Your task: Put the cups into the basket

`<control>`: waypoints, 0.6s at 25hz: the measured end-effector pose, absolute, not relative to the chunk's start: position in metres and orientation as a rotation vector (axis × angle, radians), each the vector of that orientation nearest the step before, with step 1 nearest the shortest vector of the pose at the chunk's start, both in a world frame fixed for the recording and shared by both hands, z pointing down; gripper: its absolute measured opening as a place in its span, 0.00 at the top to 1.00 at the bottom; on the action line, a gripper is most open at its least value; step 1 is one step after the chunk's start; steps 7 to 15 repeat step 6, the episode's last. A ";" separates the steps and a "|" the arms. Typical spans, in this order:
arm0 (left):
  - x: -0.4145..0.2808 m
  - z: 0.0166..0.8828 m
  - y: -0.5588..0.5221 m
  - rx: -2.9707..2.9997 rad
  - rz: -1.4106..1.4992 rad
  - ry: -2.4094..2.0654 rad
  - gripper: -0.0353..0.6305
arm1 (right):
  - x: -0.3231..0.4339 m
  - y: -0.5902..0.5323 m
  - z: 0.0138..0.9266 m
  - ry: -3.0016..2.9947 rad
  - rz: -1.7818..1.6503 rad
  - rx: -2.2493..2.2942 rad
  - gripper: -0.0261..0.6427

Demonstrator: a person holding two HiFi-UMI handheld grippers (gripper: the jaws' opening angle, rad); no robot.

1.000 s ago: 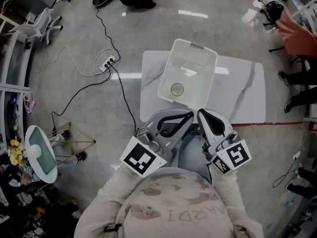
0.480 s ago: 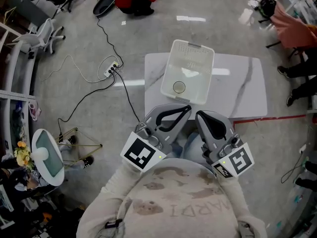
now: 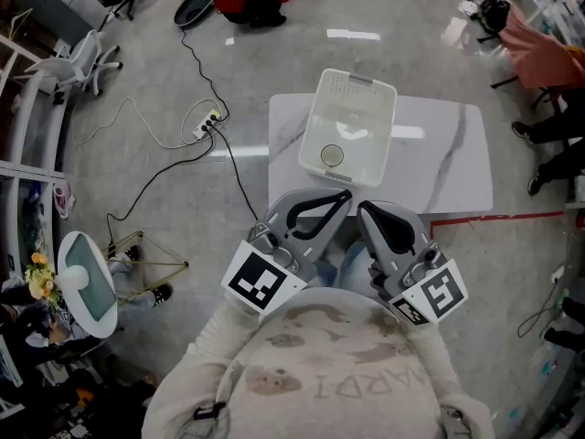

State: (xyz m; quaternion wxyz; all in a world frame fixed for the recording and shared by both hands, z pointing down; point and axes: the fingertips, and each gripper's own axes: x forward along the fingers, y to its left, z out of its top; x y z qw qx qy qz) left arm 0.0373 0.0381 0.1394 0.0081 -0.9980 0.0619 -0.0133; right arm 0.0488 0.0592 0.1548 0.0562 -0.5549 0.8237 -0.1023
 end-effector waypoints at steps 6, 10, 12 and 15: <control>0.031 0.139 0.048 -3.101 -0.047 0.193 0.95 | 0.044 0.068 0.153 2.490 -0.292 -1.685 0.92; 0.031 0.139 0.048 -3.101 -0.047 0.193 0.95 | 0.044 0.068 0.153 2.490 -0.292 -1.685 0.92; 0.031 0.139 0.048 -3.101 -0.047 0.193 0.95 | 0.044 0.068 0.153 2.490 -0.292 -1.685 0.92; 0.031 0.139 0.048 -3.101 -0.047 0.193 0.95 | 0.044 0.068 0.153 2.490 -0.292 -1.685 0.92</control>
